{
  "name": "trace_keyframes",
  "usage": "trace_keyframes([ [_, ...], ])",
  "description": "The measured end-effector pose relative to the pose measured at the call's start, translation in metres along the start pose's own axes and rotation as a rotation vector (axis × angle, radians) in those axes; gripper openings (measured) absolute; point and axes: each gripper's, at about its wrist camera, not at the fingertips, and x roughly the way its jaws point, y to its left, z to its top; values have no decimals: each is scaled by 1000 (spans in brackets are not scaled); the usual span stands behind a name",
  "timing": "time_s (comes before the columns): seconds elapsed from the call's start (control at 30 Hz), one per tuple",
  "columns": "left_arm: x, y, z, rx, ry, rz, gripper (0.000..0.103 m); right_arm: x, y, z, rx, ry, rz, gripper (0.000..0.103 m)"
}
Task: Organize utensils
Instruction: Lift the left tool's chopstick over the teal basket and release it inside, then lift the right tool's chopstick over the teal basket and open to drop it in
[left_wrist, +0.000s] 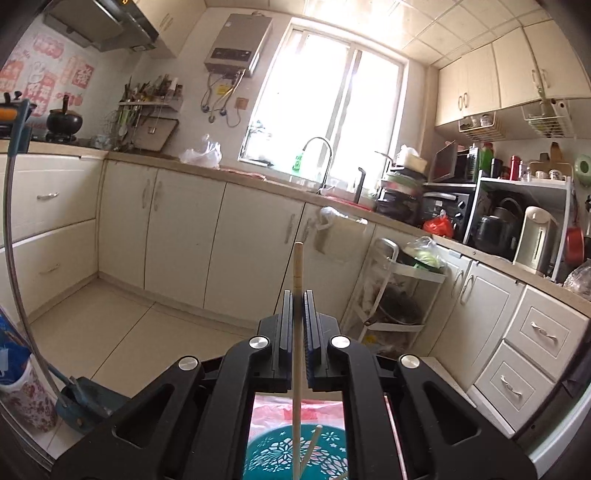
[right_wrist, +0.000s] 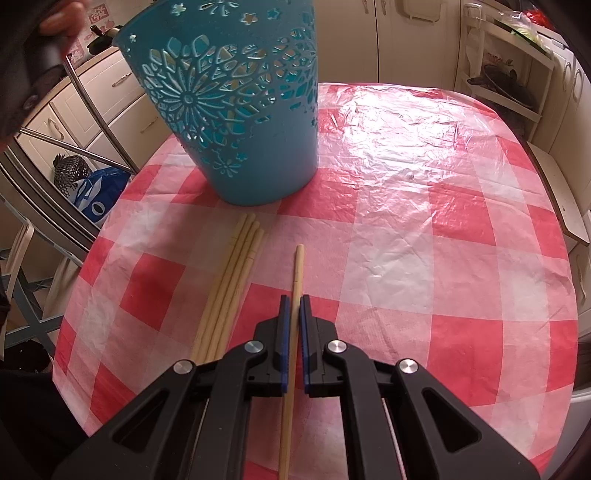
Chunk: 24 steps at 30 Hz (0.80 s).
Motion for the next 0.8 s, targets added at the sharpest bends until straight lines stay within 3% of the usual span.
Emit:
trace_keyframes([
  [0.13, 8, 2, -19, 18, 49, 14, 5, 1, 0, 1, -2, 2, 4, 6],
  [0.33, 1, 8, -50, 58, 189, 31, 6, 0, -3, 0, 1, 6, 6, 6],
  [0.4, -6, 11, -55, 68, 227, 46, 15, -1, -3, 0, 0, 6, 5, 6],
  [0.47, -23, 16, -61, 76, 251, 65, 38, -2, -3, -1, -5, 5, 2, 6],
  [0.53, -43, 20, -67, 85, 253, 96, 50, -2, -2, -2, -14, 4, 0, 6],
  [0.67, -85, 42, -81, 21, 279, 138, 61, -2, 0, -4, -30, -10, -8, 6],
  [0.8, -102, 65, -96, -70, 332, 157, 64, -4, -2, -5, -25, -15, -8, 6],
])
